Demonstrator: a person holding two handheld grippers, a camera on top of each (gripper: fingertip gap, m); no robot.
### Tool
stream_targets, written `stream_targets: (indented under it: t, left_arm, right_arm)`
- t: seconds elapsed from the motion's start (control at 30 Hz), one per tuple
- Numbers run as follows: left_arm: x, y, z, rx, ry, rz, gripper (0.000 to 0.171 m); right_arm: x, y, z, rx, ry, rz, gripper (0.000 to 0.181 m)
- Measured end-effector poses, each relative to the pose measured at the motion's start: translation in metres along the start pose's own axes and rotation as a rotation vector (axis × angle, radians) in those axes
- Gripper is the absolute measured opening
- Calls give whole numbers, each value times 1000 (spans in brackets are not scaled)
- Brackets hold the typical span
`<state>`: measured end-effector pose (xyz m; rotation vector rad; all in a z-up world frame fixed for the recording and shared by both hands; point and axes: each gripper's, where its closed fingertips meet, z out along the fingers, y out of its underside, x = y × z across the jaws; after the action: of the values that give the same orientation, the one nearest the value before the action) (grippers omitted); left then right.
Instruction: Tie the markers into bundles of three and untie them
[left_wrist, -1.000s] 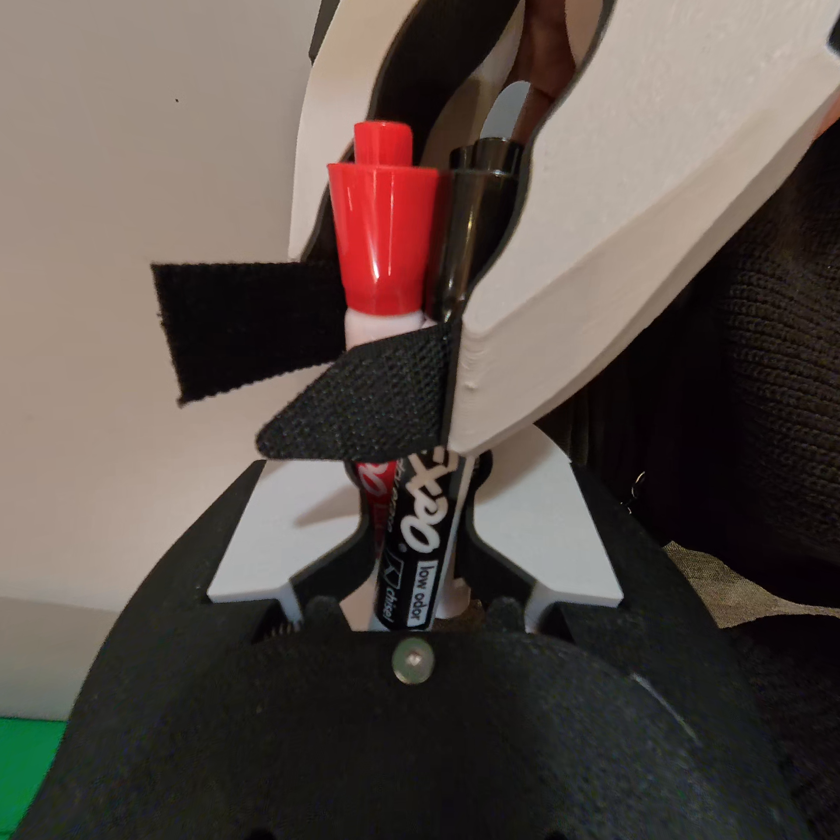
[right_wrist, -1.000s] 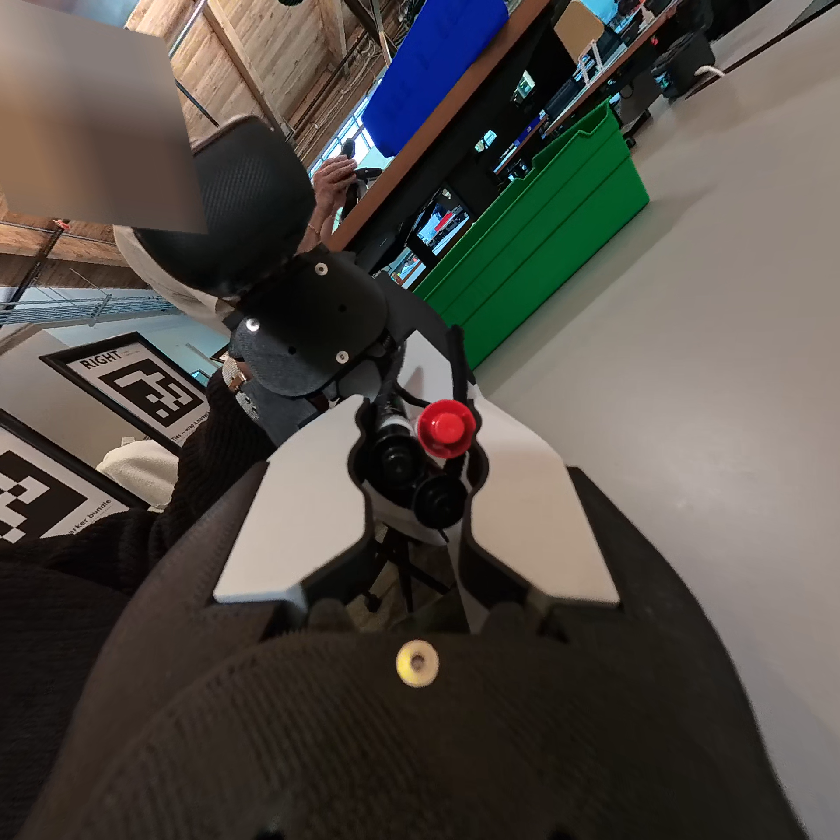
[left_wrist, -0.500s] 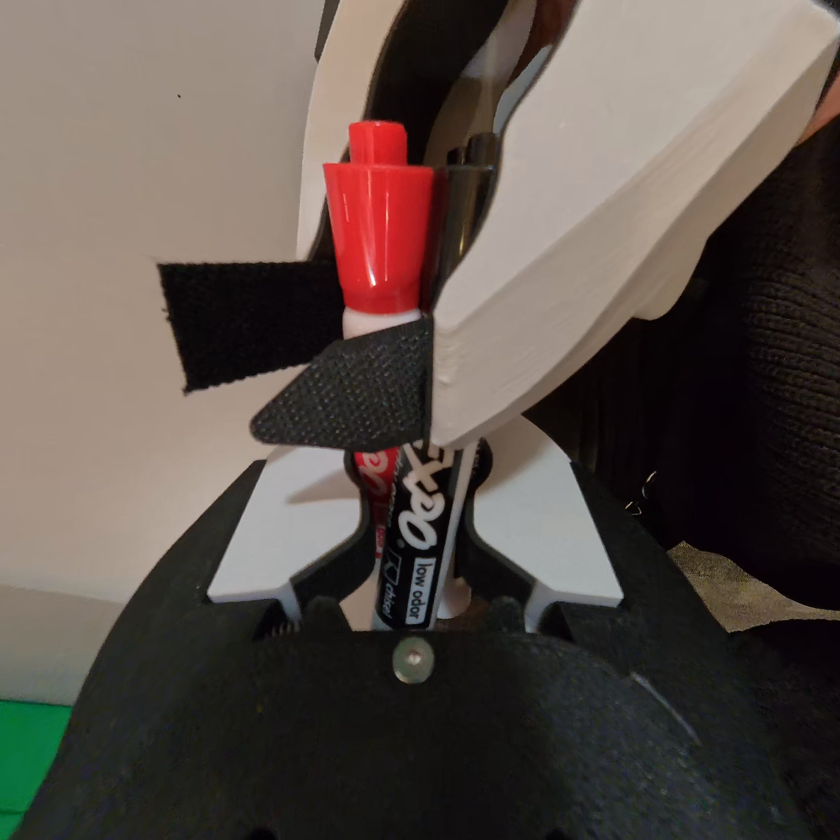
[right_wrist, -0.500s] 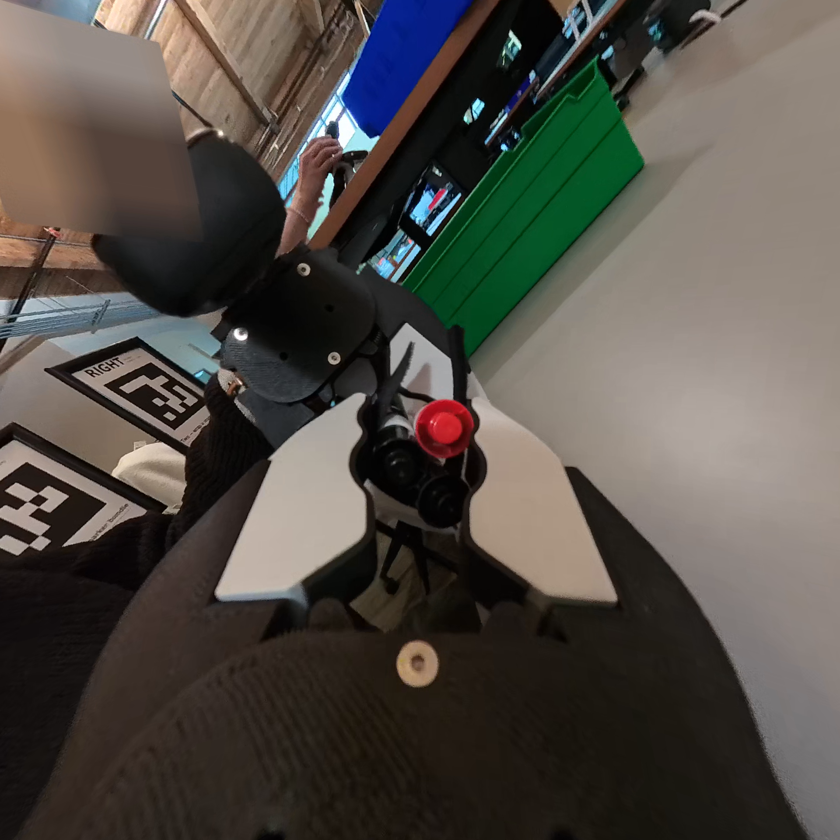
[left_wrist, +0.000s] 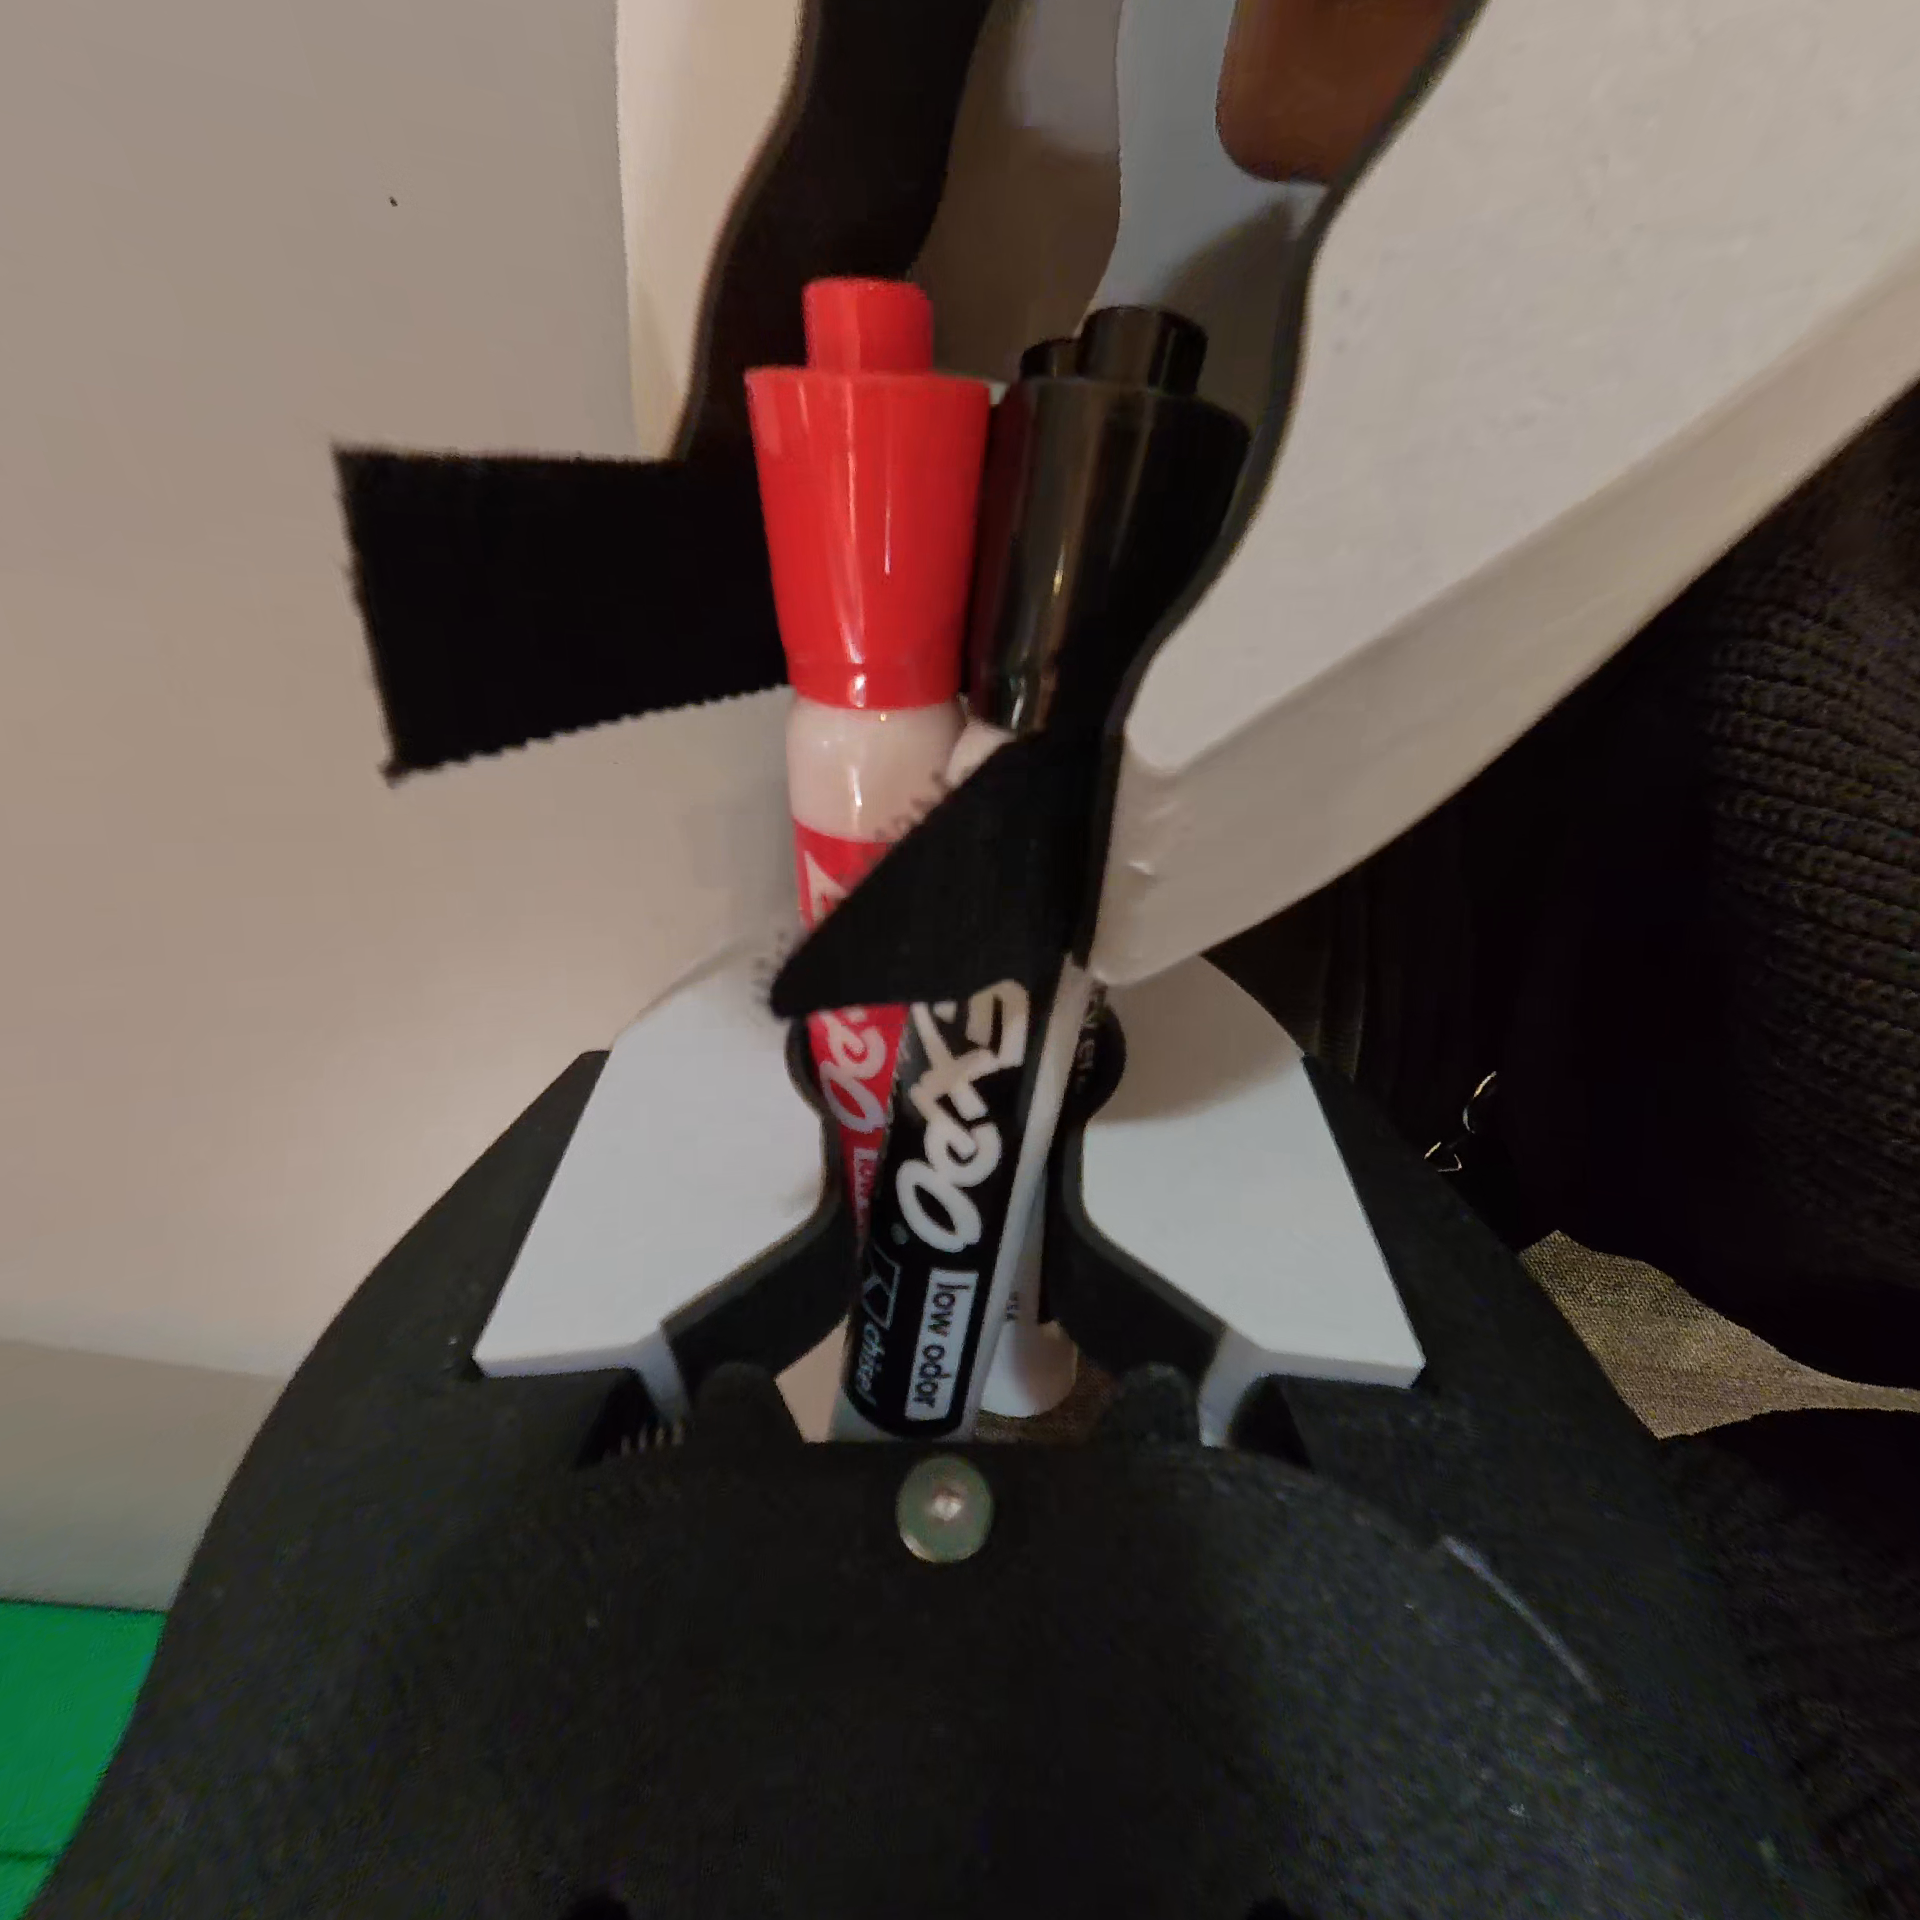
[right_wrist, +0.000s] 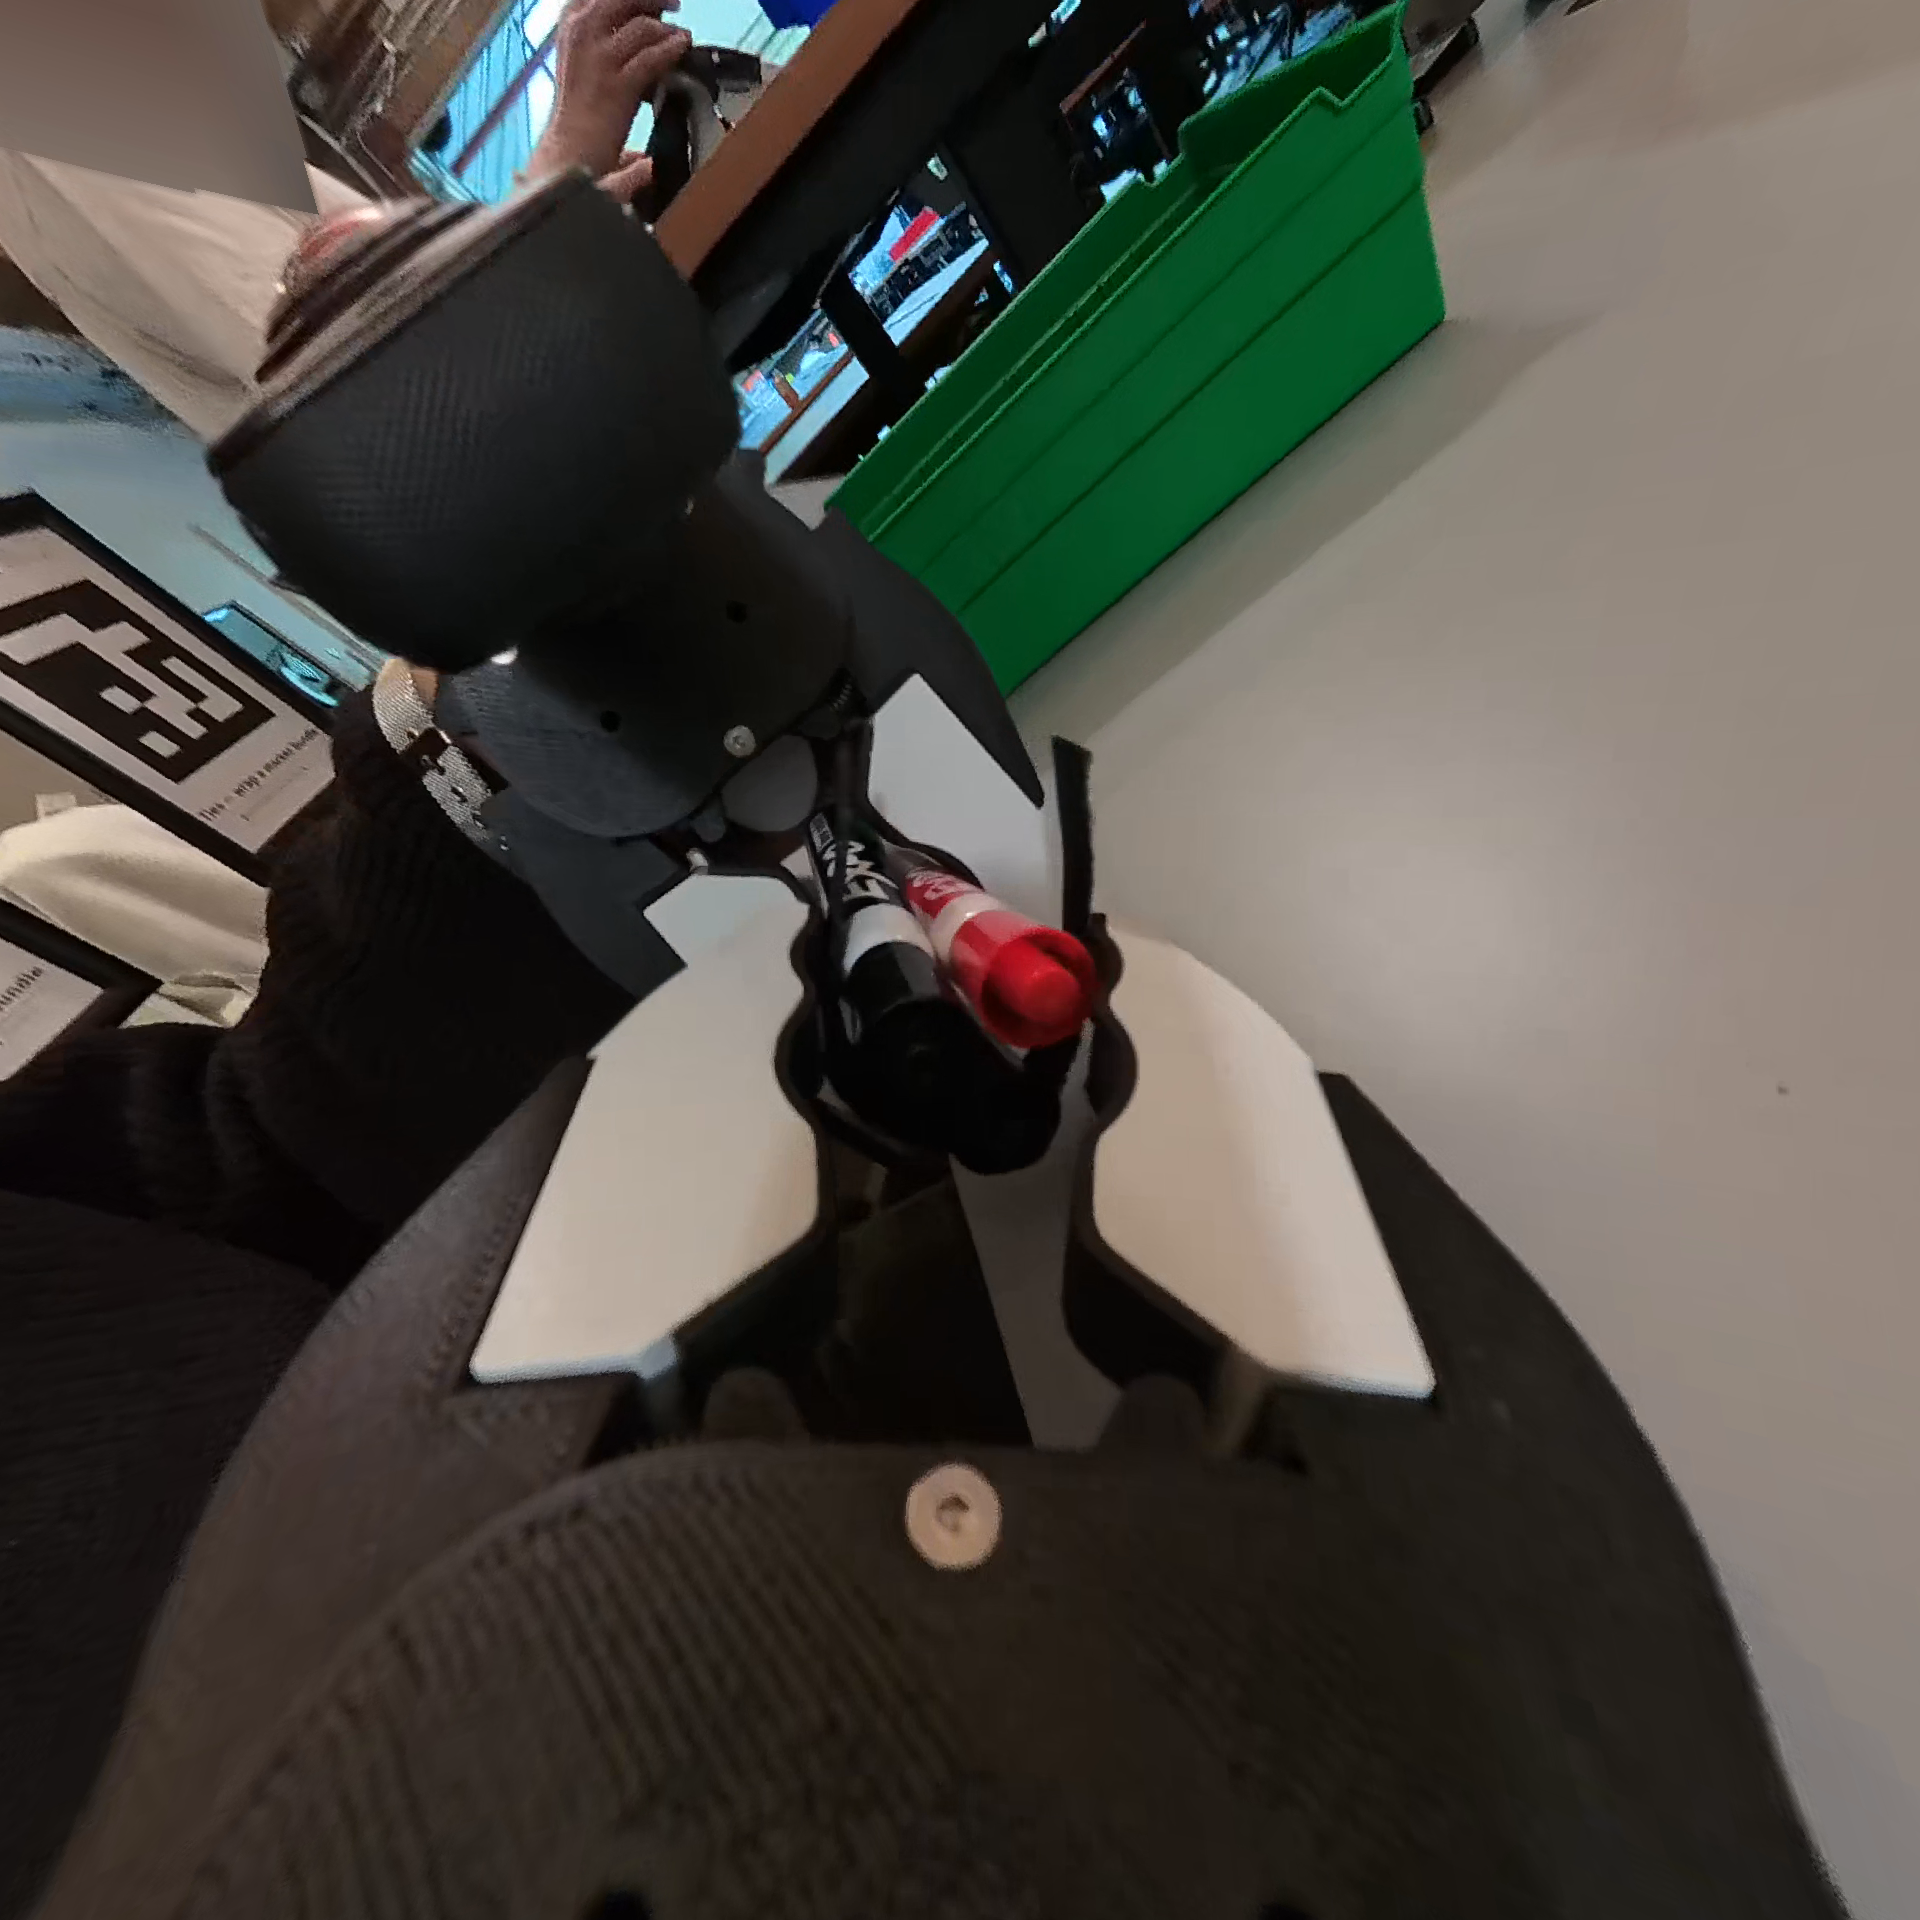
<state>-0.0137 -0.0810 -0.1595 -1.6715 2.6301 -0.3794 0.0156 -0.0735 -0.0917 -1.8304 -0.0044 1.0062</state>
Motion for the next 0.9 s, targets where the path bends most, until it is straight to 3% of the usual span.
stream_targets:
  t: [0.43, 0.9]
  left_arm:
    - [4, -2, 7, -22, 10, 14, 42]
    - [8, -5, 12, -35, 17, 42, 42]
  right_arm:
    - [3, 8, -11, -148, 15, -98, 49]
    - [3, 12, -22, -257, -59, -56, 43]
